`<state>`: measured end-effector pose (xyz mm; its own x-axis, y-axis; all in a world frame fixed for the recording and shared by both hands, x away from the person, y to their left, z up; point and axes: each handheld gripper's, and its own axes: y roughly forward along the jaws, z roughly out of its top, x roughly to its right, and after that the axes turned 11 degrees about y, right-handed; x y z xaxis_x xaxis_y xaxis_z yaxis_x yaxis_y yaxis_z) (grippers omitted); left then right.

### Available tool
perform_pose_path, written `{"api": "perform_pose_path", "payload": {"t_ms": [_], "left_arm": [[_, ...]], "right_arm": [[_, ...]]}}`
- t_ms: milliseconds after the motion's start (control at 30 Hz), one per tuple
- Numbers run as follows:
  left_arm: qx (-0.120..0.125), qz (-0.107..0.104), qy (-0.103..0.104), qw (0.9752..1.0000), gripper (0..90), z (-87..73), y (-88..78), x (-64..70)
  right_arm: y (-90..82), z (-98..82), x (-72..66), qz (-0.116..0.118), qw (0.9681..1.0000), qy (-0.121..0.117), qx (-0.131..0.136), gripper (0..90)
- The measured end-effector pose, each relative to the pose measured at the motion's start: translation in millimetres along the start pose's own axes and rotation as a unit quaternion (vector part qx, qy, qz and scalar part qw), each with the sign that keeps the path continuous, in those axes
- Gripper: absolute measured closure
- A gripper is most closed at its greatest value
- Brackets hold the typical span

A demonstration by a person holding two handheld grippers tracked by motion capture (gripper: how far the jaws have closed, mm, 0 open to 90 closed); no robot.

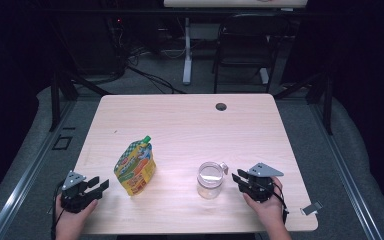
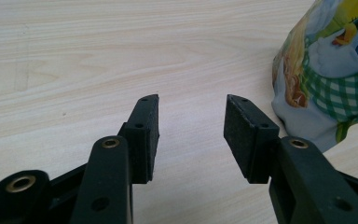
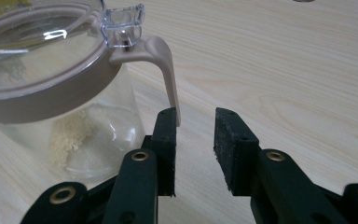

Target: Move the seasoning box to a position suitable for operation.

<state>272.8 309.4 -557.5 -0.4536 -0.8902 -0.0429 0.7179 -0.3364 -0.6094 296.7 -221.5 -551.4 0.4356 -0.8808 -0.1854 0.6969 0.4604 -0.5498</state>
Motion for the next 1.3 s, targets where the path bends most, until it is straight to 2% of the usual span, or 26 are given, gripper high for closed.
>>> {"api": "perform_pose_path", "payload": {"t_ms": [67,167,400,533,667,733,767,900,967,1000,1100,1267,1300], "left_arm": [[0.004,0.004,0.006,1.0000,56.2,-1.4,-1.7,1.3],[-0.004,0.017,0.016,0.9997,56.6,-4.4,-4.8,3.2],[-0.007,0.025,0.014,0.9996,56.7,-8.7,-10.4,3.4],[-0.008,0.025,0.013,0.9996,56.9,-11.1,-11.4,3.6],[-0.011,0.026,0.013,0.9995,57.0,-11.9,-12.4,3.7],[-0.012,0.026,0.014,0.9995,57.0,-12.1,-13.2,3.7],[-0.012,0.027,0.014,0.9995,57.1,-12.2,-13.4,3.9],[-0.016,0.032,0.021,0.9991,57.1,-12.1,-12.1,5.5],[-0.021,0.033,0.028,0.9989,57.2,-11.8,-11.3,6.8],[-0.022,0.033,0.031,0.9988,57.4,-11.2,-10.8,8.0],[-0.021,0.032,0.031,0.9988,57.5,-10.8,-10.4,8.1],[-0.019,0.031,0.028,0.9989,57.7,-9.8,-9.7,6.6],[-0.019,0.031,0.027,0.9990,57.7,-9.1,-8.8,6.5]], "right_arm": [[4.5,1.9,-0.6,0.001,1.0000,0.000,0.000,69.4],[12.3,5.0,-3.5,0.011,0.9999,0.001,-0.004,69.1],[23.6,9.3,-11.9,0.019,0.9997,-0.012,-0.003,70.1],[29.2,11.9,-15.3,0.012,0.9997,-0.020,-0.007,72.9],[31.5,13.5,-16.3,0.010,0.9997,-0.018,-0.008,76.0],[32.3,14.0,-16.3,0.010,0.9998,-0.018,-0.009,79.1],[32.4,14.1,-16.0,0.006,0.9999,-0.011,-0.009,83.6],[31.7,14.8,-14.3,0.009,0.9999,-0.005,-0.013,83.8],[31.8,14.3,-16.2,0.003,0.9999,-0.008,-0.010,84.6],[29.8,14.7,-18.4,-0.009,0.9996,-0.020,-0.018,85.3],[28.4,13.7,-21.5,-0.021,0.9992,-0.028,-0.017,85.9],[25.7,12.0,-23.8,-0.029,0.9991,-0.023,-0.018,85.8],[22.5,11.2,-25.4,-0.033,0.9989,-0.024,-0.025,85.6]]}}
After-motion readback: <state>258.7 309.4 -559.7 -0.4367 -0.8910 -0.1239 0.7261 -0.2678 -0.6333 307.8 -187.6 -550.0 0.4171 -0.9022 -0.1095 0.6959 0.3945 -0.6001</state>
